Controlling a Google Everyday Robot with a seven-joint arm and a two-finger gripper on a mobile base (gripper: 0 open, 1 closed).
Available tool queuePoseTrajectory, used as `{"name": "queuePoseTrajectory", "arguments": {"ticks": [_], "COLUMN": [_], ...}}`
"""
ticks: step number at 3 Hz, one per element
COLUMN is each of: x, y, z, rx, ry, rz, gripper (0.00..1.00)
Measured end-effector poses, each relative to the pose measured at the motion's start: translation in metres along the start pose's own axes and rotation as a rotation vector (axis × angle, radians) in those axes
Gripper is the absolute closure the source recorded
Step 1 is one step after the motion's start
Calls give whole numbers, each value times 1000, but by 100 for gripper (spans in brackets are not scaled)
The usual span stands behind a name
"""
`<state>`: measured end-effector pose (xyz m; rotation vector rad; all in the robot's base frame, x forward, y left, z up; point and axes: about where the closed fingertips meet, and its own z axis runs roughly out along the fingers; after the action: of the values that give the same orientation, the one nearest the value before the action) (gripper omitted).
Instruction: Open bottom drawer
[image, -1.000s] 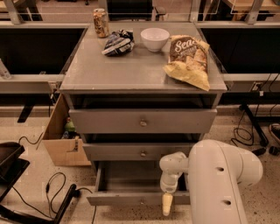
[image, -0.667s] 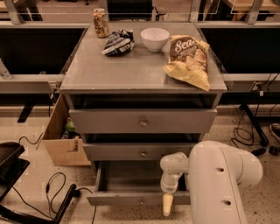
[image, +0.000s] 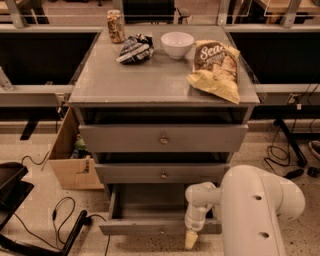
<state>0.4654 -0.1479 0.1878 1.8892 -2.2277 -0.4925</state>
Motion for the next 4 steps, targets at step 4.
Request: {"name": "queuePoseTrajectory", "arguments": {"ticks": [4], "x": [-3], "y": [1], "z": [-3], "rx": [-12], "ry": [5], "rz": [10], "gripper": [100]}}
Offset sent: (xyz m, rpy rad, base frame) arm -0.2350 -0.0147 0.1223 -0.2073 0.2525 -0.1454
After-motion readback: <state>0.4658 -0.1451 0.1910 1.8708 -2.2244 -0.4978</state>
